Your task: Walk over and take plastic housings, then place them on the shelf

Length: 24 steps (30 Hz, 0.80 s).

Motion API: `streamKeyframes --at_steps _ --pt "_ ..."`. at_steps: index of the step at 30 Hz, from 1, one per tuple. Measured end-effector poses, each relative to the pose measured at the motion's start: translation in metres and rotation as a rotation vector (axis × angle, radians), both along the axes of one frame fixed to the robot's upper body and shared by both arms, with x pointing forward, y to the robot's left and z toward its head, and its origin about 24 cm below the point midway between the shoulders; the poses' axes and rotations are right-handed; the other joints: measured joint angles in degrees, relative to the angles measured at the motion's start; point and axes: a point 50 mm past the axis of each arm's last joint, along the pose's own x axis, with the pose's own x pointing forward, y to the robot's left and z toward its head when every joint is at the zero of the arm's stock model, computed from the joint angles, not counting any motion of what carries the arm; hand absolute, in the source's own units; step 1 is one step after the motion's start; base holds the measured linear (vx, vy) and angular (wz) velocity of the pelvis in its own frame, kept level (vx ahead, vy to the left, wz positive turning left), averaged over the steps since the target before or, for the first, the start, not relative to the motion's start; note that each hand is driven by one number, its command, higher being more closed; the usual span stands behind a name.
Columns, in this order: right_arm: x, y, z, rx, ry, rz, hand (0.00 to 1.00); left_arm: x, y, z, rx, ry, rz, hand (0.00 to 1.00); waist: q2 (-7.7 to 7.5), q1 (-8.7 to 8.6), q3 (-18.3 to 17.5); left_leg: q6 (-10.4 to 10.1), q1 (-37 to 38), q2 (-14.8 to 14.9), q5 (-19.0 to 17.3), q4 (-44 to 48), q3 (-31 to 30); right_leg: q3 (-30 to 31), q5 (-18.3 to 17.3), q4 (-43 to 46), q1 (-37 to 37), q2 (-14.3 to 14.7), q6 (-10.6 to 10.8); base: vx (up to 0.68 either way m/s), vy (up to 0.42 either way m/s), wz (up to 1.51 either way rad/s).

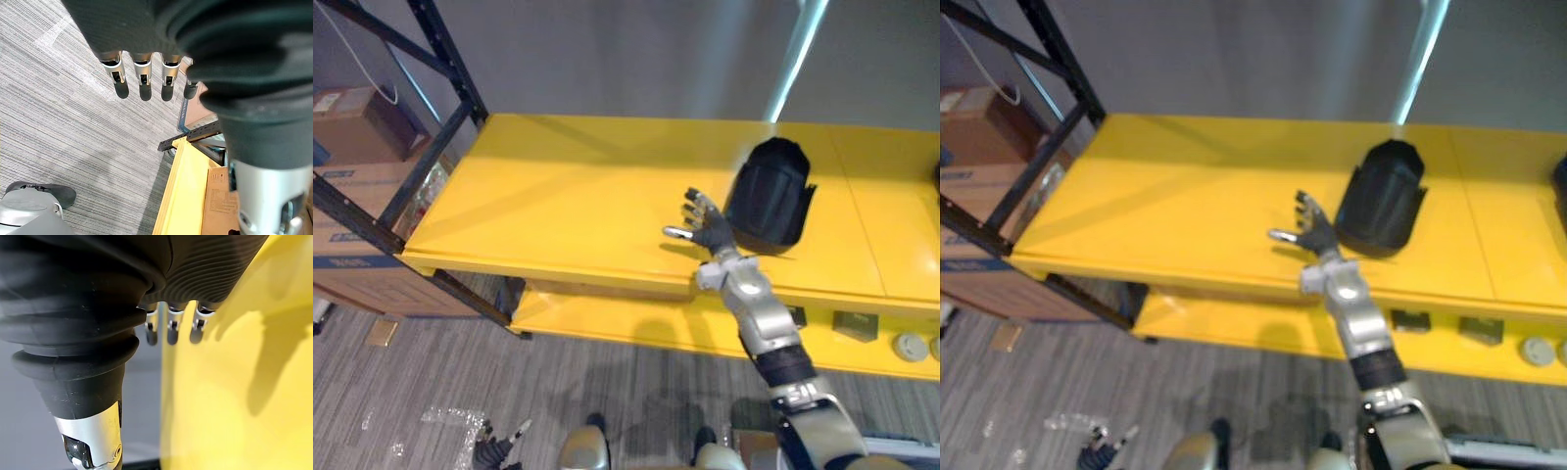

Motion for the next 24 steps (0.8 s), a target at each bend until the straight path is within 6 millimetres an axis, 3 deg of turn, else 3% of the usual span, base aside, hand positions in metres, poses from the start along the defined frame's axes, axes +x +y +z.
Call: streamKeyframes --at_steps 18,24 --pt "0.003 -0.035 0.006 0.061 -0.008 -0.247 0.0 0.002 -0.007 -0.001 -0.007 0.003 -0.02 0.0 0.24 -0.12 1.48 -0.01 1.04 -0.06 0.65 -1.56 1.39 1.35 -0.19 0.8 -0.93 -0.11 0.02 0.0 0.001 -0.03" --pt "0.003 -0.037 0.009 0.068 -0.017 -0.267 0.0 0.003 -0.014 -0.003 -0.023 0.002 -0.023 0.0 0.24 -0.23 1.49 -0.02 1.05 -0.09 0.69 -1.82 1.45 1.35 -0.3 0.82 -1.1 -0.1 0.0 0.0 0.0 0.0"
